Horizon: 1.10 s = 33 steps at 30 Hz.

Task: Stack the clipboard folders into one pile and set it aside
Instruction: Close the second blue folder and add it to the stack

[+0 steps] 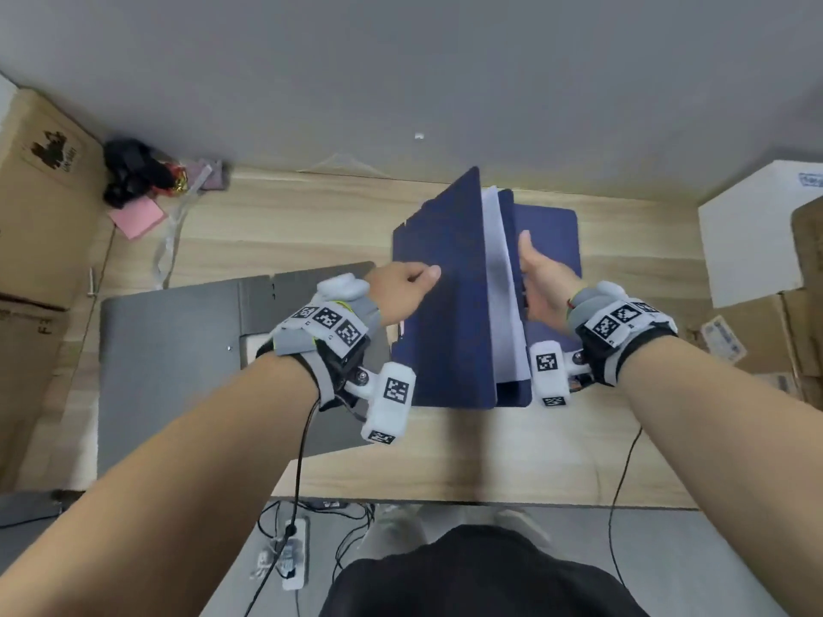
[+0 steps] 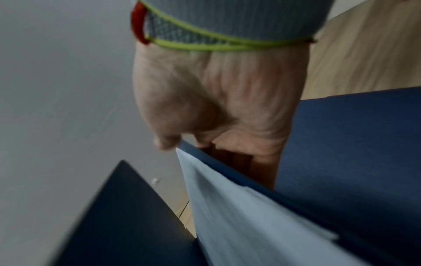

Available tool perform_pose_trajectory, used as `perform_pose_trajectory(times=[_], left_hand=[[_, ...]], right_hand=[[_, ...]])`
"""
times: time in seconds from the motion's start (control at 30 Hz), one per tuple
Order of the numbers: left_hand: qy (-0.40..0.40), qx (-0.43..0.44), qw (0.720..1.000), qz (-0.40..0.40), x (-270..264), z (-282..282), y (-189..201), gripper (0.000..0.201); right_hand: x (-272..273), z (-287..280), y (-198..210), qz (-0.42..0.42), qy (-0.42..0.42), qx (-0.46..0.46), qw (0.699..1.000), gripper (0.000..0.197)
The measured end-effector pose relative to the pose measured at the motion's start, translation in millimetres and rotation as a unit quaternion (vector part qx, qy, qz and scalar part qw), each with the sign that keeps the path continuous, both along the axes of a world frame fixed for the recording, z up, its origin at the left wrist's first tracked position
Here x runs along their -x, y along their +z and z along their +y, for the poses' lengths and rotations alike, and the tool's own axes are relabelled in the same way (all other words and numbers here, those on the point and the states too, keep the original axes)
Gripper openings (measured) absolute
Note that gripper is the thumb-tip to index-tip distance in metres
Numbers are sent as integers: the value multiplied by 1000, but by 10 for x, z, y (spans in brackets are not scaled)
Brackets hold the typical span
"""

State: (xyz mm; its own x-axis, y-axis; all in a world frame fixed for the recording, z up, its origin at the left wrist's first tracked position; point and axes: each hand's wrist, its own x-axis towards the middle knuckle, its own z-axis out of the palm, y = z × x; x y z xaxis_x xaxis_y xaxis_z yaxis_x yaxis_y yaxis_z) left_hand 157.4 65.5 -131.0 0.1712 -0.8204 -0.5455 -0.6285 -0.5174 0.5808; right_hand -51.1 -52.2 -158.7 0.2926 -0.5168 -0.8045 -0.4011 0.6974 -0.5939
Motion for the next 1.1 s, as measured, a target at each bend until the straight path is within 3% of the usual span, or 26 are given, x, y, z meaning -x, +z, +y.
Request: perform_pose_trajectory(times=[0.07,0.1,0.2,0.23,0.3,0.37,0.4,0.53,0.6,0.7,0.77,0.9,1.1], left_hand=[[-57,-77,995,7,150,-16,-287,34],[-73,-104,992,19,224,-2,-398,41],[-53,-101,992,48,404,12,-552,35],[-19,-80,996,43,454,-15,-566,35],[55,-39,997,-22,483,-106,-599,54],[112,-23,987,-109,432,-195,-574,71],[136,-28,984,-116,403,-249,-560,78],[195,-76,977,37,420,-474,-577,97],[172,-107,977,60,552,-581,-649,88],[111,-109,986,59,808,-667,-730,40],[89,-94,990,57,935,-706,-787,32],[84,-100,991,36,1021,-743,-1053,85],[109,-121,985,48,1043,-768,-1241,124]], right_hand=[[116,8,-41,-6,12,-32,999,98],[161,34,-73,1,26,-28,999,97],[216,71,-219,31,49,59,997,35],[263,53,-270,40,49,77,995,27],[389,-7,-301,42,35,104,993,23],[554,-140,-311,44,-14,122,992,23],[641,-220,-329,36,-44,118,991,21],[973,-576,-479,57,-95,140,984,39],[1096,-703,-572,82,-93,130,984,43],[1156,-775,-626,142,-47,123,981,41],[1141,-800,-687,198,-3,135,971,39],[1111,-762,-787,259,58,117,957,55],[1091,-739,-915,229,20,103,968,56]])
